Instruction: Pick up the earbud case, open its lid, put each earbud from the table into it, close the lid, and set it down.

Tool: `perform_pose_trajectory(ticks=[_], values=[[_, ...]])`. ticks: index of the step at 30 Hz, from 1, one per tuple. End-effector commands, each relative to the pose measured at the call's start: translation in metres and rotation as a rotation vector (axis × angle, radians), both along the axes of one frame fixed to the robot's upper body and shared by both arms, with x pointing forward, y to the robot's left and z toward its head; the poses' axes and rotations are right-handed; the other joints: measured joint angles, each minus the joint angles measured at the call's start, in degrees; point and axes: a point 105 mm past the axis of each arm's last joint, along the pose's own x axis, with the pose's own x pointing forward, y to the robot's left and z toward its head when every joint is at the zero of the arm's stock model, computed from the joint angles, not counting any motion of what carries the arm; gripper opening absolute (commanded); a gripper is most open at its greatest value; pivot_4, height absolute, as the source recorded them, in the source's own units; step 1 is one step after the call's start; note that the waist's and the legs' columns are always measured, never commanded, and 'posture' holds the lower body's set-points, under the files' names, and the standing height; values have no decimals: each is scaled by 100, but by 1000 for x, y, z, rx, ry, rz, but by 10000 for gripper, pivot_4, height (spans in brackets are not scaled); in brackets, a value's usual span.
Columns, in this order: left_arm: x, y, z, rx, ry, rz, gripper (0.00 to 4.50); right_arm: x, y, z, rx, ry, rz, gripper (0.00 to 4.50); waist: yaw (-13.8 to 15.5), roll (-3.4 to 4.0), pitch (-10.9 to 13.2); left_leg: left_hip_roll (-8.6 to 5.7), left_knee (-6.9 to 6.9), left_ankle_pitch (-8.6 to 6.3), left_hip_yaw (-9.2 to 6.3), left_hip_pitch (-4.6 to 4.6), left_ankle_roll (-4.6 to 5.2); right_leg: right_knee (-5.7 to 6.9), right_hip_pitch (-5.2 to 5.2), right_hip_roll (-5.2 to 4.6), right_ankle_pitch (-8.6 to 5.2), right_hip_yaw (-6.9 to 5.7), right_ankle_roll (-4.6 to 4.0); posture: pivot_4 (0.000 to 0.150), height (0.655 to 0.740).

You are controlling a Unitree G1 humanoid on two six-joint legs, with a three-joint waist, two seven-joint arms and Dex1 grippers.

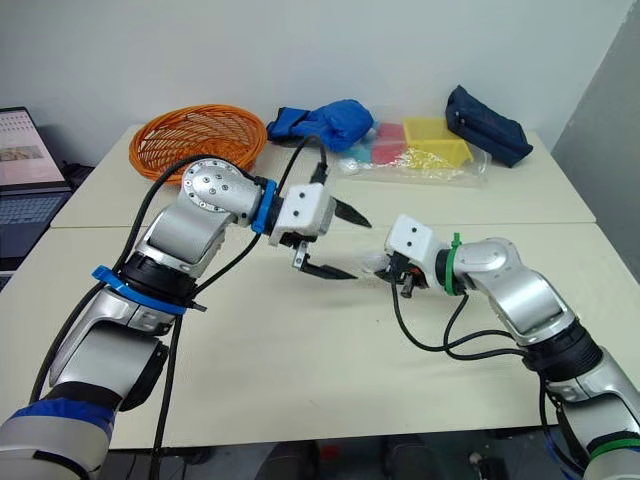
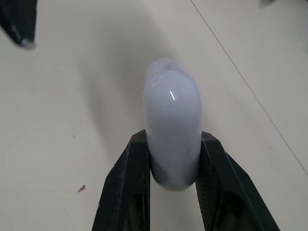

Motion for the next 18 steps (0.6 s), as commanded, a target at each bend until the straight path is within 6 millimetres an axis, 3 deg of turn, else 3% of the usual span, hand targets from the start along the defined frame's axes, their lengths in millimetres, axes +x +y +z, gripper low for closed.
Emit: perform_pose_trajectory(ticks=[1, 3, 6, 10, 18], values=[[0, -9, 10, -8, -36, 15, 45000, -3, 9, 21, 16, -80, 28, 8528, 6, 0, 0, 0, 1, 0, 0, -1, 0, 1, 0, 0, 0, 0, 0, 1500, 7400], [5, -6, 1, 31, -80, 13, 45000, -4, 11, 24, 9, -93, 31, 8528, 12, 0, 0, -1, 2, 0, 3, -1, 0, -1, 1, -2, 0, 3, 0, 1500, 7400], [12, -5, 0, 9, -86, 54, 39669, -7, 11, 25, 1, -101, 32, 8528, 15, 0, 0, -2, 1, 0, 5, -1, 0, -3, 0, -3, 0, 5, 1, 1500, 7400], [17, -8, 4, -5, -101, 73, 27865, -7, 10, 23, -14, -103, 24, 8528, 15, 0, 0, -1, 1, 0, 4, -2, 0, -3, 0, -3, 0, 3, 0, 1500, 7400], [18, -8, 3, -2, -85, 79, 27865, -6, 9, 25, -16, -104, 16, 8528, 12, 0, 0, -1, 2, 0, 4, -1, 0, 0, -1, -3, 0, 4, 0, 1500, 7400]])
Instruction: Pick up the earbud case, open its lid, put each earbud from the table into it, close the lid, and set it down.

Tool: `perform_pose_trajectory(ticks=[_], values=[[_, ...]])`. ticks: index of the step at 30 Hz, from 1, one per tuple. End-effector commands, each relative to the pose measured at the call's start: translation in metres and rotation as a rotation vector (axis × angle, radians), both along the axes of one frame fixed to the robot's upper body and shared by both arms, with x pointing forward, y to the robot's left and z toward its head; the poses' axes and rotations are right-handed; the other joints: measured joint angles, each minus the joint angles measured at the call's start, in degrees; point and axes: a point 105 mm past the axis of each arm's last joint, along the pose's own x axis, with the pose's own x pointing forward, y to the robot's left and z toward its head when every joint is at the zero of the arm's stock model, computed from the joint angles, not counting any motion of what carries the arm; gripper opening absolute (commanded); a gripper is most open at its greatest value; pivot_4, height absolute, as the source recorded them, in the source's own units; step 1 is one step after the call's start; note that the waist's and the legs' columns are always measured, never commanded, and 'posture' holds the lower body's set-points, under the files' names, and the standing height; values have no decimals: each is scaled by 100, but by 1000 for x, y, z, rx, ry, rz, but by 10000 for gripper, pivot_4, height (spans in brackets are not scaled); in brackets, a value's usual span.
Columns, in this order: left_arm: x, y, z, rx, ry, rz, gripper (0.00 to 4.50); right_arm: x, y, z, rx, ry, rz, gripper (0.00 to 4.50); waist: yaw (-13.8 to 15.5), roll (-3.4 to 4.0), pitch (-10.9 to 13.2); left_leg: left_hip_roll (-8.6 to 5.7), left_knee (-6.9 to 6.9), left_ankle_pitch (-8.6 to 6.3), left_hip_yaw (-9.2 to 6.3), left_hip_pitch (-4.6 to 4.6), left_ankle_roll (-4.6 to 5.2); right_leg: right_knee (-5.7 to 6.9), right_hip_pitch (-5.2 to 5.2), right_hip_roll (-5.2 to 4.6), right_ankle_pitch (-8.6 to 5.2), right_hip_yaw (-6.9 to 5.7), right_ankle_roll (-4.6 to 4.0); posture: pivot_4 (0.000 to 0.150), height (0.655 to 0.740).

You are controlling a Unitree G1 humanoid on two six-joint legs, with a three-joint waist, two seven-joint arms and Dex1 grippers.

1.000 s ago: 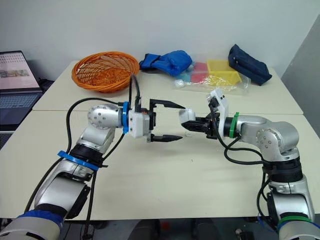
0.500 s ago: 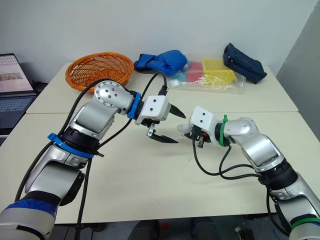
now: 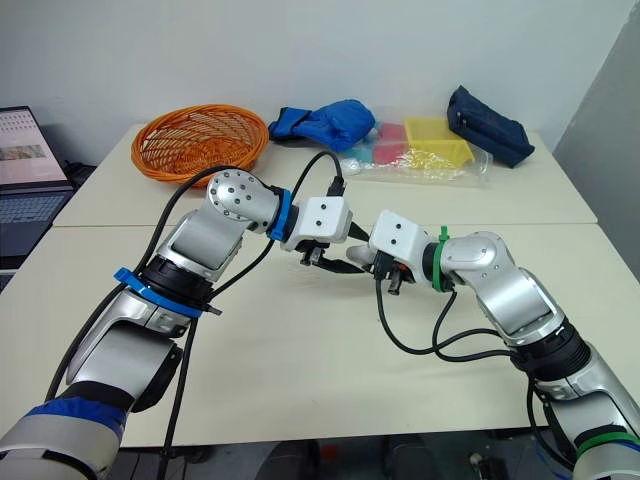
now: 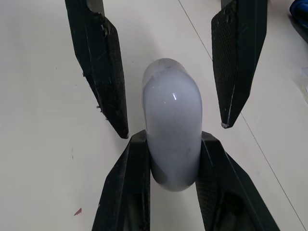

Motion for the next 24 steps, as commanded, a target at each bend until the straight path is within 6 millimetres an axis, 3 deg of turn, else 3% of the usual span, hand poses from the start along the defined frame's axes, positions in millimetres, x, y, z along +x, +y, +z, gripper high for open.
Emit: perform_pose_trajectory(ticks=[1, 5, 12, 24], values=[[2, -4, 16, -26, -42, -1, 27865, -1, 0, 16, 13, -58, 11, 8528, 1, 0, 0, 0, 0, 0, 0, 0, 0, 0, 0, 0, 0, 0, 0, 1500, 7400], [4, -2, 15, -23, -48, 12, 27865, -2, 2, 16, 18, -55, 15, 8528, 0, 0, 0, 0, 0, 0, 1, 0, 0, 0, 0, 0, 0, 0, 0, 1500, 7400], [1, -2, 16, -27, -29, -2, 7698, 0, 2, 15, 20, -50, 11, 8528, 0, 0, 0, -1, 1, 0, 1, 0, 0, 1, 0, 0, 0, 1, 0, 1500, 7400], [-2, -5, 18, -38, -28, -3, 7516, 4, -4, 10, -1, -43, -26, 8528, 0, 0, 0, 0, 2, 0, 0, 0, 0, 3, 0, 0, 0, 1, 0, 1500, 7400]])
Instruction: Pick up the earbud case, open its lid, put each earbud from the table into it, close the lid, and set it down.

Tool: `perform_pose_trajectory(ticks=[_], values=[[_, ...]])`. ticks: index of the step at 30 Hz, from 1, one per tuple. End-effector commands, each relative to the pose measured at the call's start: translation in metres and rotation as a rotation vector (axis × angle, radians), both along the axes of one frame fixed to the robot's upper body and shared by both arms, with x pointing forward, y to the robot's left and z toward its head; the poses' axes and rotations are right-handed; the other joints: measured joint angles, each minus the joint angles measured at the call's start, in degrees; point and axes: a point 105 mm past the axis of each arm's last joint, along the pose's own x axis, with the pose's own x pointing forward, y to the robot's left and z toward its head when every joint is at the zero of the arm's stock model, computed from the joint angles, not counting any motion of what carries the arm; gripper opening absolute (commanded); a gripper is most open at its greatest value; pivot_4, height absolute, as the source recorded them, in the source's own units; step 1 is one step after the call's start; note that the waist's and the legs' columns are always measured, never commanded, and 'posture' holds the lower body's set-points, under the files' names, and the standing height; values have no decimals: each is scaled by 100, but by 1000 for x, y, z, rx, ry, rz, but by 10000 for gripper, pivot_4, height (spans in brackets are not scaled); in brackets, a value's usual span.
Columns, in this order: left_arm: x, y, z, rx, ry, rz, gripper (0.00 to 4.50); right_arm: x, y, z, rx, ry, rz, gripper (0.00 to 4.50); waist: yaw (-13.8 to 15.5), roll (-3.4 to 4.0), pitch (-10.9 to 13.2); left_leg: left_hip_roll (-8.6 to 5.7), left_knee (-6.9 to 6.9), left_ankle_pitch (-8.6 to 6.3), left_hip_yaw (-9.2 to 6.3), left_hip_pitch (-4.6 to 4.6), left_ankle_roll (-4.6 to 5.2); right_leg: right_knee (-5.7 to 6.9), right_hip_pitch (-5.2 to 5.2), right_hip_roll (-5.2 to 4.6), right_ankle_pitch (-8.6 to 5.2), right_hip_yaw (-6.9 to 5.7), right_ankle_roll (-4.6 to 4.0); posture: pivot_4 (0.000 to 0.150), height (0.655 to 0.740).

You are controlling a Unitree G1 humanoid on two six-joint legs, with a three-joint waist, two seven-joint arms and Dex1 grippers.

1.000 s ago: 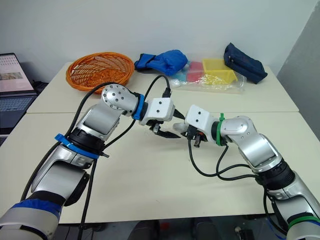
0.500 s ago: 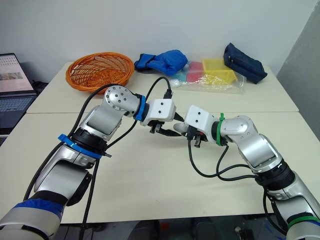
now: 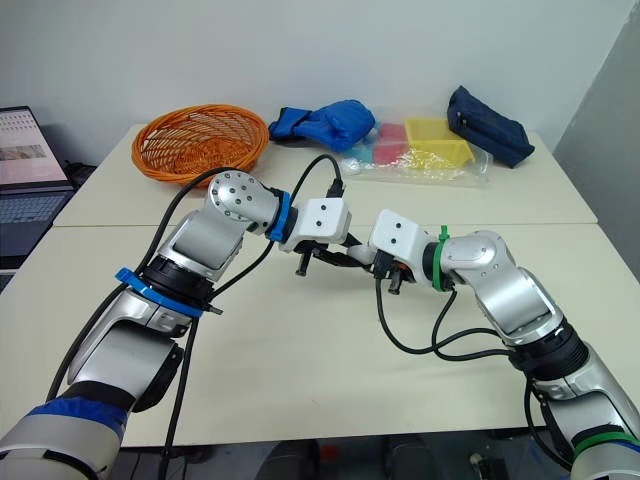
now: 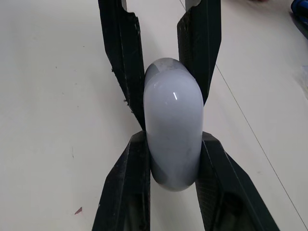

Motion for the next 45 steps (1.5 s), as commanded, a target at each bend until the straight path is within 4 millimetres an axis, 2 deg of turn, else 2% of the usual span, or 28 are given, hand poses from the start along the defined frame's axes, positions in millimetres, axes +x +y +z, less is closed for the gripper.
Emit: perform_pose_trajectory(ticks=[1, 7, 17, 18, 21, 24, 26, 29, 33, 39, 45], values=[[-5, -8, 21, -53, -57, -23, 7516, 5, -4, 9, -5, -49, -27, 8528, 0, 0, 0, 0, 0, 0, 0, 0, 0, 0, 0, 0, 0, 0, 0, 1500, 7400], [-3, -4, 16, -34, -67, -10, 7516, 8, -8, 8, -7, -47, -46, 8528, 0, 0, 0, 0, 1, 0, 0, 0, 0, 2, 0, 0, 0, 0, 0, 1500, 7400], [1, -1, 12, -74, -38, 25, 7516, 10, -13, 20, 51, -52, -61, 43300, -1, 0, 0, 0, 2, 0, 0, 0, 0, 3, 0, 0, 1, 1, 0, 1500, 7400], [0, -2, 13, -102, -13, 25, 7516, 7, -12, 23, 68, -54, -49, 44595, -2, 0, 0, 0, 2, 0, 1, 0, 0, 3, 0, 0, 1, 1, 0, 1500, 7400], [-2, 1, 11, -148, 50, 32, 7516, 0, -11, 30, 100, -50, -18, 44595, 1, 0, 0, 0, 3, 0, -1, 0, 0, 5, 0, 0, 1, -1, 0, 1500, 7400], [-8, 13, 7, -274, 237, 45, 7516, -28, -9, 55, 254, -11, 109, 44595, -5, 0, 0, 0, 2, 0, 0, 0, 0, 5, 1, 0, 1, 1, 0, 1500, 7400], [-17, 20, 11, -397, 383, 52, 7516, -43, -14, 66, 373, 24, 142, 44595, -8, 0, 0, 1, 1, 0, -3, 1, 0, 4, 1, 0, 1, 0, 0, 1500, 7400], [-32, 26, 19, -501, 552, 56, 7516, -52, -24, 57, 338, 14, 138, 44595, -2, 0, 0, 3, 3, 0, -11, 0, 0, 6, 5, -1, 1, -7, 0, 1500, 7400], [-42, 39, 4, -464, 581, 96, 7516, -49, -22, 67, 403, 36, 82, 44595, -16, 0, 0, -1, 3, 0, -2, 29, 0, 10, 24, -5, 1, 4, 0, 1500, 7400], [-40, 34, 10, -508, 573, 117, 7516, -33, -21, 65, 363, 1, 9, 44595, -2, 0, 0, -2, 7, 3, -4, 62, 1, 33, 45, -5, 1, 3, -6, 1500, 7400], [-41, 31, 13, -522, 572, 116, 7516, -39, -14, 61, 357, 33, 50, 44595, 0, 0, 0, -3, 4, 3, -1, 60, 2, 42, 38, -4, -5, 6, -13, 1500, 7400]])
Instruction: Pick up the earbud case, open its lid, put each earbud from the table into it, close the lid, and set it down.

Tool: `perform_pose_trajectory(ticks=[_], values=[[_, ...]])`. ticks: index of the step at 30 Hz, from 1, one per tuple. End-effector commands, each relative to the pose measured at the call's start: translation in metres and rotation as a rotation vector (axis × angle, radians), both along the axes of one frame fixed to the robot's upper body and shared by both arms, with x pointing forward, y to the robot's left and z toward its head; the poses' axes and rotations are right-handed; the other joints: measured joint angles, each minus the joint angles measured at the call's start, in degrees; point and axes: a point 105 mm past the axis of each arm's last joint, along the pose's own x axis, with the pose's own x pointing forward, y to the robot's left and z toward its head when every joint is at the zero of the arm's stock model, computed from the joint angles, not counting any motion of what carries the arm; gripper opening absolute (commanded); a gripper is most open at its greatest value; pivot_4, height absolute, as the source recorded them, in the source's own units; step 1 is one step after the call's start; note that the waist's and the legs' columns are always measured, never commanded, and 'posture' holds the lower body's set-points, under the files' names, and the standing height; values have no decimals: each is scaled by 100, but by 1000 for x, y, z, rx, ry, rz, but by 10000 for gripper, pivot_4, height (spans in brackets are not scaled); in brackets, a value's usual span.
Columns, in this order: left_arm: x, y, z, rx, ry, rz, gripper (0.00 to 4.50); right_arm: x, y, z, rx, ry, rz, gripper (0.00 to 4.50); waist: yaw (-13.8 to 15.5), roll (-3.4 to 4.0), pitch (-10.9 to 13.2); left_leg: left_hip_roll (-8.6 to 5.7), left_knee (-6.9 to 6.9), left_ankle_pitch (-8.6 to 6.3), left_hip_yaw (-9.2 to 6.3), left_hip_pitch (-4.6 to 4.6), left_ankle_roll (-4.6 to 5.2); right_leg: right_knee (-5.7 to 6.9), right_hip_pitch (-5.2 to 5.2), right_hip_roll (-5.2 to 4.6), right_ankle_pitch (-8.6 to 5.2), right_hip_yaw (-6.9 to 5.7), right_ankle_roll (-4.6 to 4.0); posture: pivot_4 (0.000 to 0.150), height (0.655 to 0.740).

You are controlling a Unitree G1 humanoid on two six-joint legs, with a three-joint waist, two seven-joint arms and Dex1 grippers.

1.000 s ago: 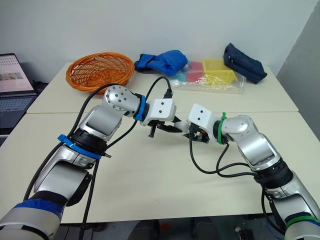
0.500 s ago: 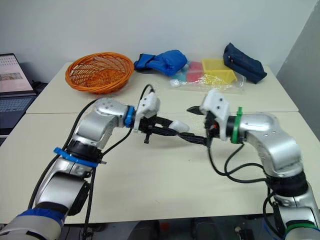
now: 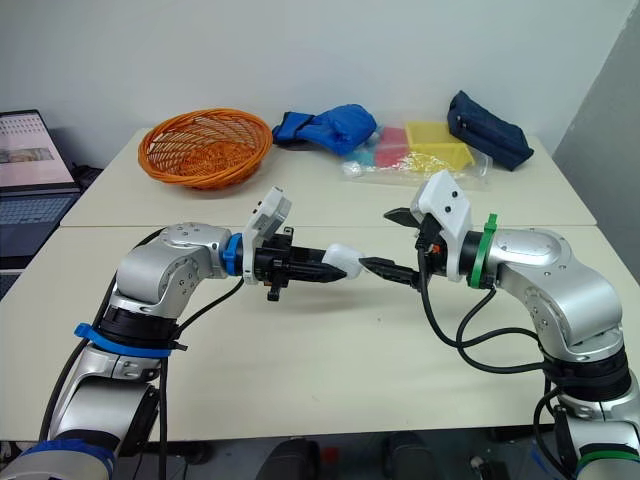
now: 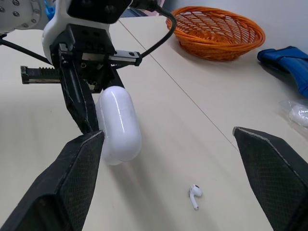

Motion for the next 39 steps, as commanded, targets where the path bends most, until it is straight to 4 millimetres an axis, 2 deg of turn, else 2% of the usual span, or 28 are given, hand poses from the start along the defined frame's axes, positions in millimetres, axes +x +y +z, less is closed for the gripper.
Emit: perform_pose_trajectory(ticks=[1, 13, 24, 35, 39], values=[[-4, -4, 19, -36, -61, -29, 7516, -6, 6, 10, 4, -40, 31, 44595, 0, 0, 0, 0, -1, 0, 0, 0, 0, 0, -1, 0, -1, -1, -1, 1500, 7400], [-8, -10, 23, -31, -84, -55, 7516, 7, 8, 7, -26, -82, -18, 44595, -1, 0, 0, 0, -1, 0, -1, 1, 0, 4, -3, 1, -3, -2, -3, 1500, 7400], [-11, -11, 22, -29, -81, -70, 7516, 19, -1, 18, 13, -96, -81, 44595, -1, 0, 0, 1, -1, 0, -1, 0, 0, 4, -4, 1, -3, -2, -4, 1500, 7400], [-12, -10, 22, -28, -76, -70, 7516, 19, -10, 24, 27, -87, -96, 44595, -1, 0, 0, 1, -3, 0, 0, -1, 0, 2, -5, 1, -3, -1, -4, 1500, 7400], [-9, -7, 20, -27, -81, -47, 7516, 9, -6, 36, 114, -31, -34, 44595, -1, 0, 0, 1, -3, 0, 0, -1, 0, 2, -5, 1, -3, 0, -4, 1500, 7400]])
